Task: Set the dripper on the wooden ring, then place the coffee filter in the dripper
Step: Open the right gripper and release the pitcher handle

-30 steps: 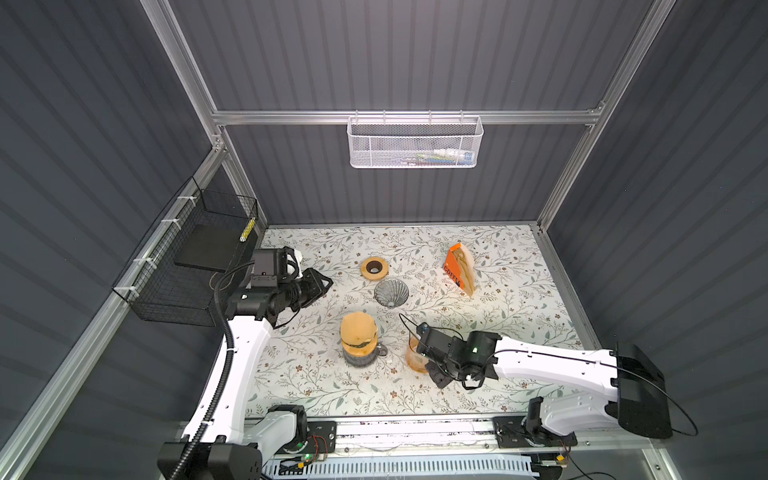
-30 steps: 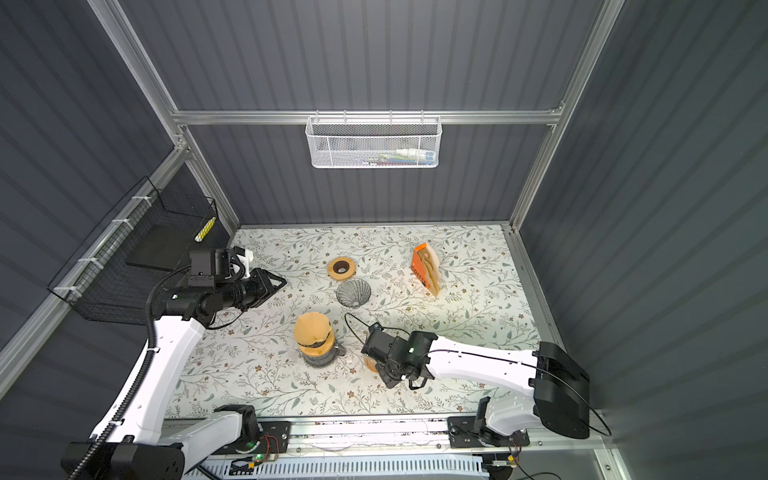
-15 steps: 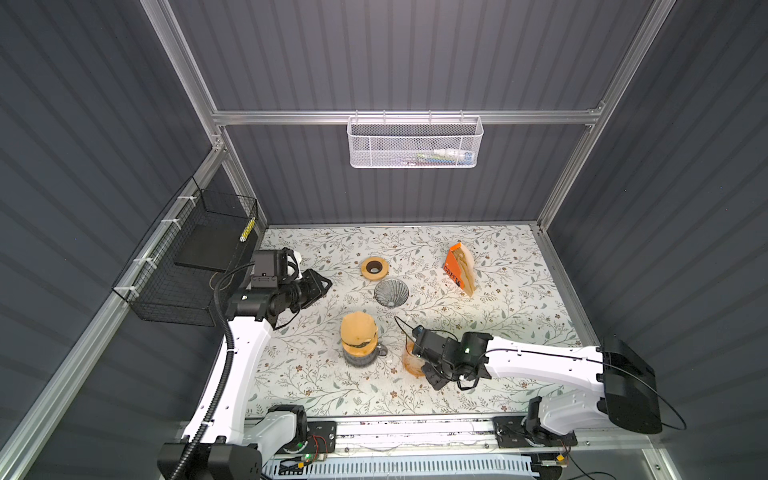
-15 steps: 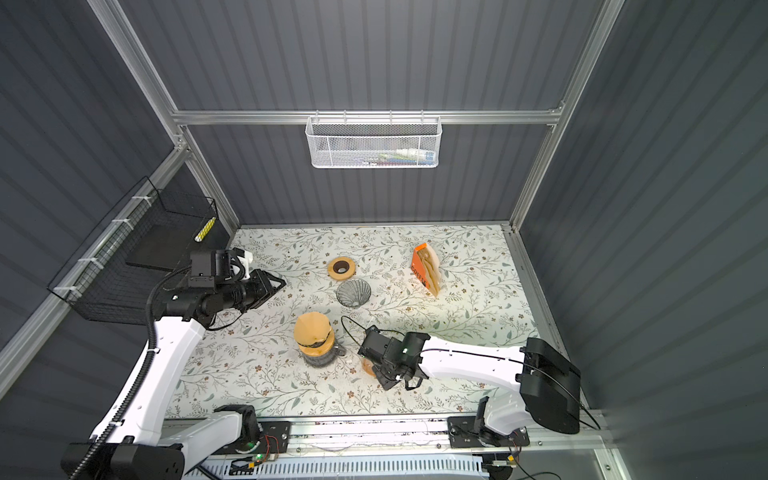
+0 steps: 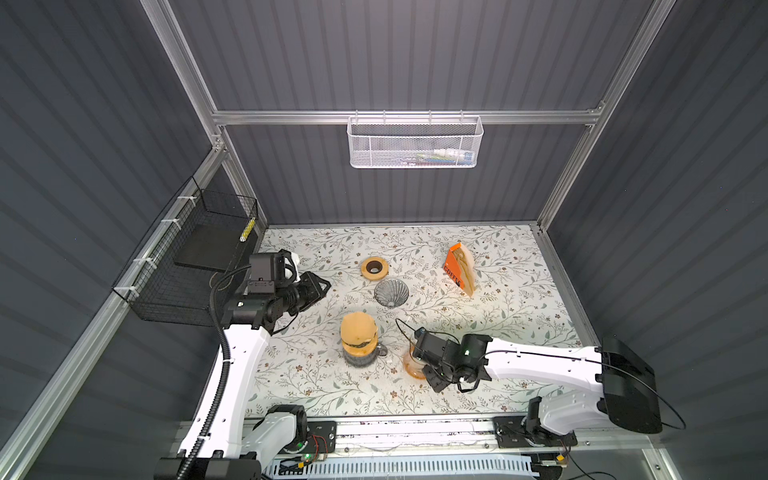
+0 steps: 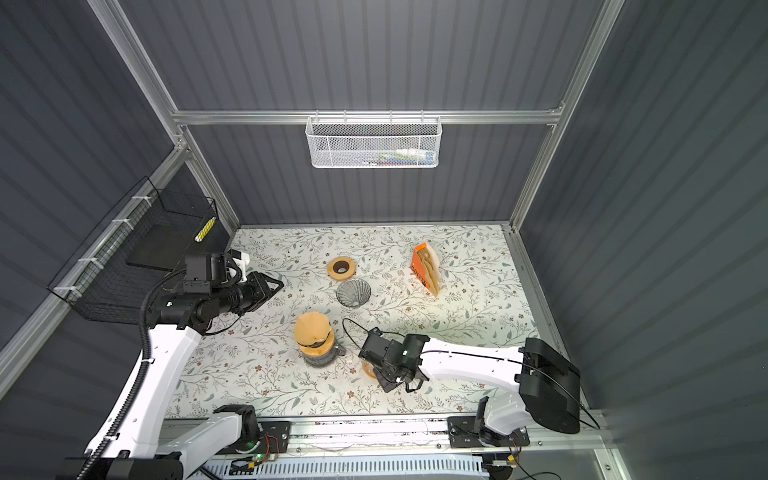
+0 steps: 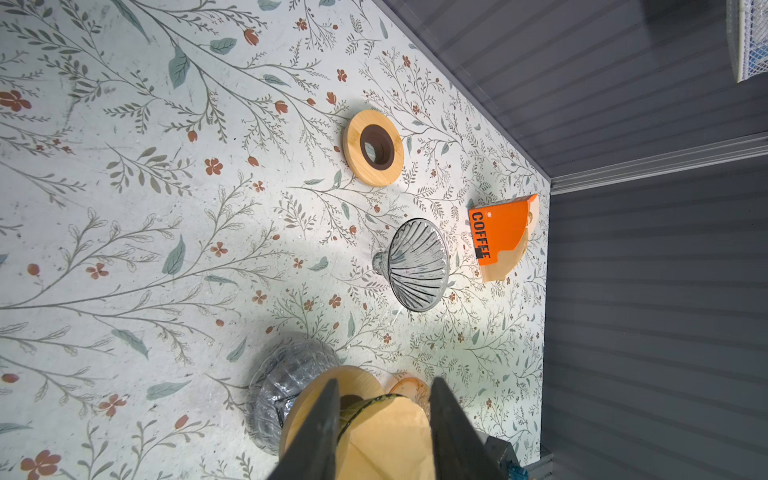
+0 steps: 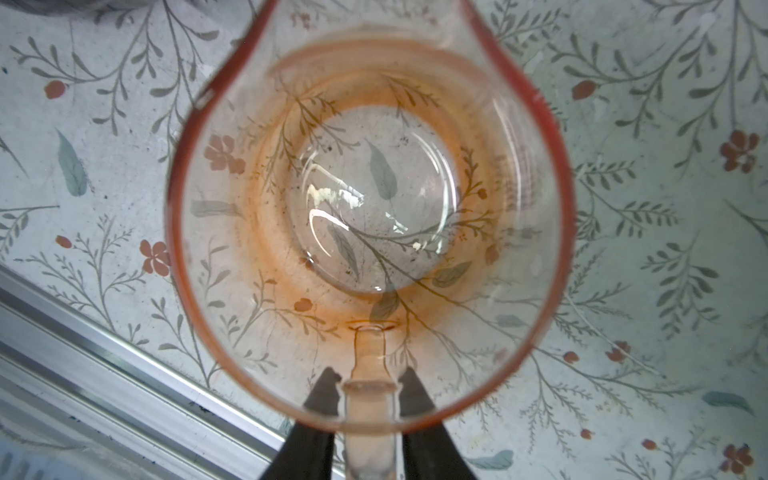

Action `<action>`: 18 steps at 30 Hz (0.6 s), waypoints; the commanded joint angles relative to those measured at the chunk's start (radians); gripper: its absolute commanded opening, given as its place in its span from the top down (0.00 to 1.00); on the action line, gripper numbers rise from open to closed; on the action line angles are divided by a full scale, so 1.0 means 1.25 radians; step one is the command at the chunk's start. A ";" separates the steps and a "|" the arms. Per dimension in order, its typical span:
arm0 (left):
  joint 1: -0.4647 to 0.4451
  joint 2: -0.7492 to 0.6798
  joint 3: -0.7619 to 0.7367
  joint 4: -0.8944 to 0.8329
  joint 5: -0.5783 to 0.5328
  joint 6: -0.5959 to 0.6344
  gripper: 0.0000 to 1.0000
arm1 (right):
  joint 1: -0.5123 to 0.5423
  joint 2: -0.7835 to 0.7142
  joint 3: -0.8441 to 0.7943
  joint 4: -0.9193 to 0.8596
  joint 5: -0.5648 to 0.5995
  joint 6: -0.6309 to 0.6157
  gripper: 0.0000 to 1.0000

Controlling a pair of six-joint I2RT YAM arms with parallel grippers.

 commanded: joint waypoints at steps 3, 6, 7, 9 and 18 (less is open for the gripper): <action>0.005 -0.016 -0.001 -0.038 -0.010 0.022 0.62 | 0.004 -0.026 0.026 -0.064 0.037 0.037 0.65; 0.005 -0.001 0.017 -0.058 -0.016 0.042 0.61 | 0.003 -0.049 0.088 -0.118 0.069 0.034 0.62; 0.005 0.008 0.026 -0.065 -0.015 0.049 0.61 | 0.002 -0.053 0.114 -0.137 0.082 0.031 0.61; 0.004 0.028 0.039 -0.070 -0.005 0.055 0.61 | -0.008 -0.058 0.156 -0.156 0.098 0.029 0.60; -0.015 0.172 0.086 -0.042 0.018 0.089 0.61 | -0.154 -0.067 0.271 -0.088 0.014 -0.014 0.58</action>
